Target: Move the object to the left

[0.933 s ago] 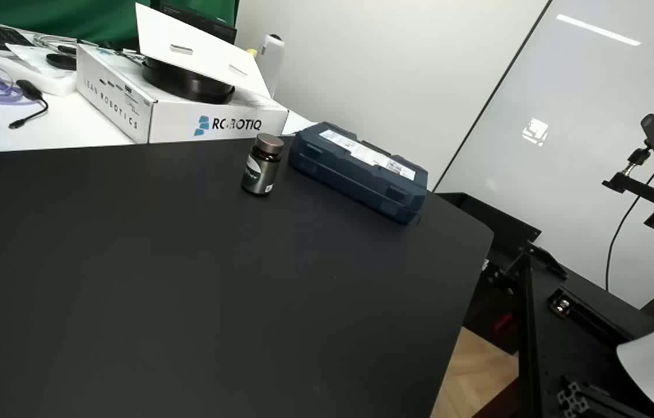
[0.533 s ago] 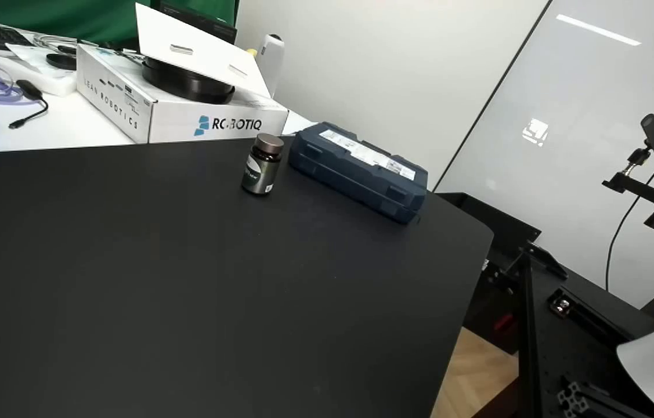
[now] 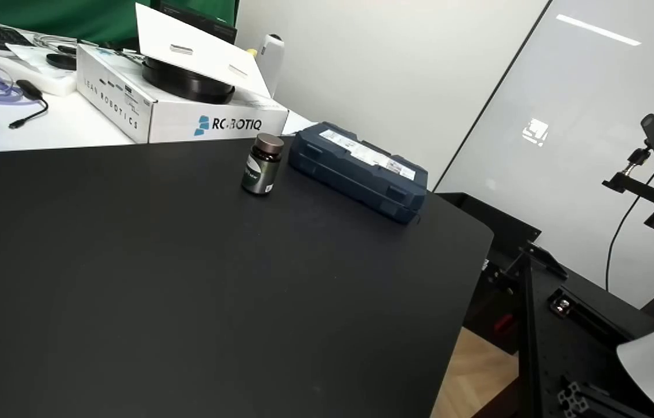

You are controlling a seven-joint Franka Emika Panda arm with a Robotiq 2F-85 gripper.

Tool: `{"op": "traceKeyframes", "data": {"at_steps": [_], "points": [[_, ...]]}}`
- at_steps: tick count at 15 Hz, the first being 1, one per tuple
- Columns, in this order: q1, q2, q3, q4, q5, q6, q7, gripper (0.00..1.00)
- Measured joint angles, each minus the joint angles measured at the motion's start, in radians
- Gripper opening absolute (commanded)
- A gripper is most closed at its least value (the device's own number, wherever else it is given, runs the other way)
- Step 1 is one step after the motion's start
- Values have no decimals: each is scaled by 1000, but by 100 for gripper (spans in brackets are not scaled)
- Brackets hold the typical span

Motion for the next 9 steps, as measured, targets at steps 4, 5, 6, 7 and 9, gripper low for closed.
{"op": "traceKeyframes", "data": {"at_steps": [4, 5, 6, 7, 9], "points": [[-69, 120, -51, 71, -109, 67, -62, 100], [-82, 166, -66, 106, -132, 74, -83, 100], [-92, 216, -80, 146, -154, 80, -104, 100], [-99, 270, -93, 191, -171, 84, -125, 100], [-103, 381, -116, 291, -194, 84, -168, 100]]}}
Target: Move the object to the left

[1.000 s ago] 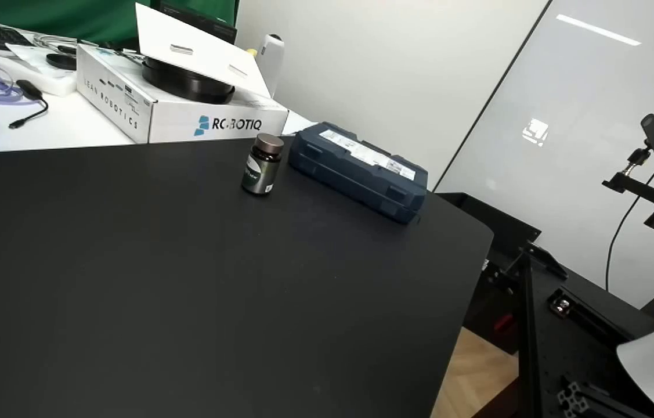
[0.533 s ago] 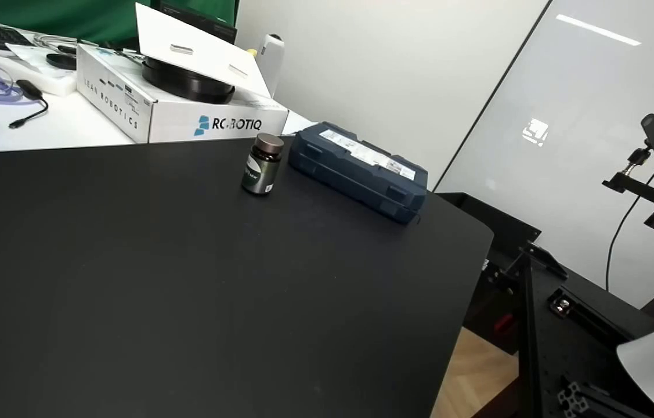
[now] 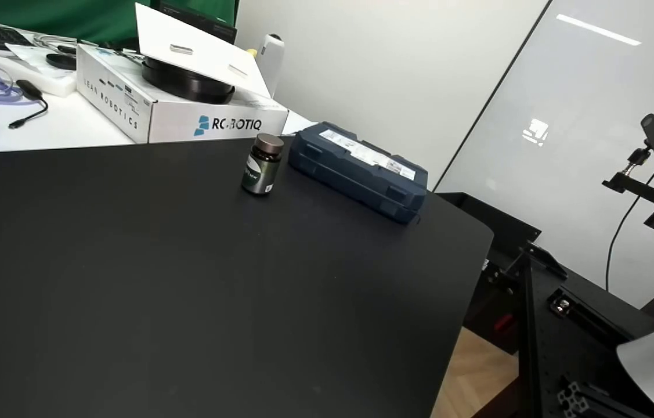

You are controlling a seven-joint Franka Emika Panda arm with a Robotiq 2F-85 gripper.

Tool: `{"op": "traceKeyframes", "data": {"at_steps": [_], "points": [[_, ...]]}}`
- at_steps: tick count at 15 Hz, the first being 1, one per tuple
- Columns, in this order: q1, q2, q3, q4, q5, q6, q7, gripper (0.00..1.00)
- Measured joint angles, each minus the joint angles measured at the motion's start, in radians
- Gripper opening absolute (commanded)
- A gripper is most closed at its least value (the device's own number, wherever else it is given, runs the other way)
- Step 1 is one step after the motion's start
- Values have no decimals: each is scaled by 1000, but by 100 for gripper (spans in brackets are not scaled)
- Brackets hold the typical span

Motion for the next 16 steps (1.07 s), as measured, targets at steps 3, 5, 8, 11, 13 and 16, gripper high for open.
{"op": "traceKeyframes", "data": {"at_steps": [3, 5, 8, 11, 13, 16], "points": [[-2, 132, -11, 129, -8, -32, -33, 100], [0, 139, -12, 123, -8, -24, -33, 100], [2, 125, -12, 119, -8, -24, -33, 100], [2, 121, -12, 117, -8, -24, -34, 100], [2, 141, -17, 120, -6, -14, -35, 100], [-4, 240, -38, 138, 1, 58, -58, 100]]}}
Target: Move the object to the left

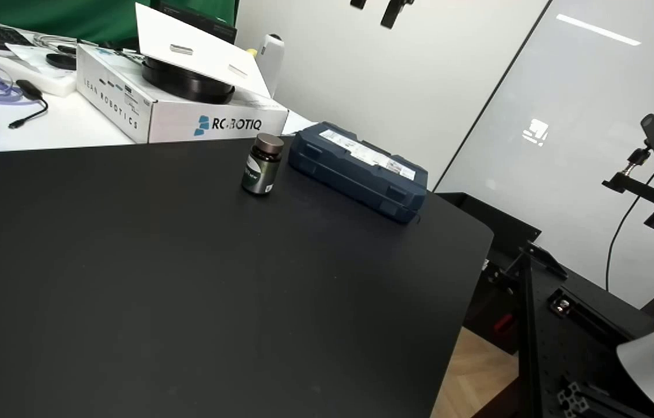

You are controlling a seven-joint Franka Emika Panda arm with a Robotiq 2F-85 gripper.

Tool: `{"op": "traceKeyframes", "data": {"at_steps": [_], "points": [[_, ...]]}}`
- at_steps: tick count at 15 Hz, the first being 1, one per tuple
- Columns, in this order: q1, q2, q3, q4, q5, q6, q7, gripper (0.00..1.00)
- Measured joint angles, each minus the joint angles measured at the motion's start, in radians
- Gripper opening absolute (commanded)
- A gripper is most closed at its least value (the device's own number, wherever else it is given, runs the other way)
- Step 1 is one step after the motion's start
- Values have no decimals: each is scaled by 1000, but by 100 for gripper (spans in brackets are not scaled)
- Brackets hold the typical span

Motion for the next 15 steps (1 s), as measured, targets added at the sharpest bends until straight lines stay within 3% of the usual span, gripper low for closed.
{"op": "traceKeyframes", "data": {"at_steps": [4, 9, 15], "points": [[-14, 160, -12, 43, 22, 146, -56, 100], [-13, 304, -12, 114, 55, 249, -41, 100], [35, 395, -47, 164, 56, 282, 192, 100]]}}
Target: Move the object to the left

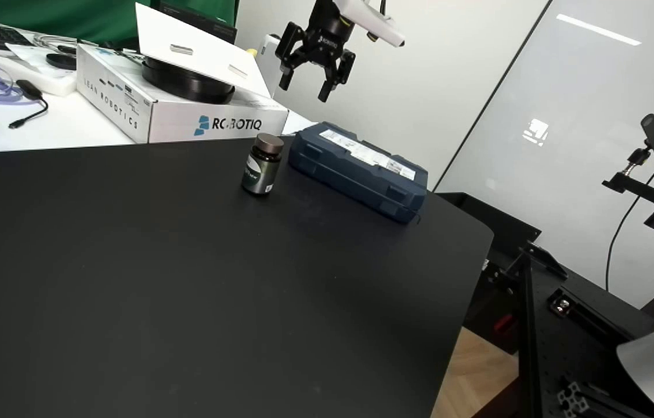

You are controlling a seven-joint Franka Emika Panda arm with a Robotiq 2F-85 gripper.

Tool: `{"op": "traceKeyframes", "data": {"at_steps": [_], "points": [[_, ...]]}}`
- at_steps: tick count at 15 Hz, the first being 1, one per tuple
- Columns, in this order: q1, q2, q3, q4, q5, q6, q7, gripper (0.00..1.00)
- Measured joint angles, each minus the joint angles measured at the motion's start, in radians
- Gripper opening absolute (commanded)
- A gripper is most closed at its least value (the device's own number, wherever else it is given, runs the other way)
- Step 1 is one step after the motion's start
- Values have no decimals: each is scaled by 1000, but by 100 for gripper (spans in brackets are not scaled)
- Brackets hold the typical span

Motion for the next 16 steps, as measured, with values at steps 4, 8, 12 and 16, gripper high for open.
{"op": "traceKeyframes", "data": {"at_steps": [4, 8, 12, 16], "points": [[38, 41, -26, 9, 7, -2, 161, 100], [65, 76, -51, 10, 26, 2, 280, 100], [65, 106, -55, 19, 59, 25, 303, 100], [65, 140, -57, 44, 69, 26, 308, 100]]}}
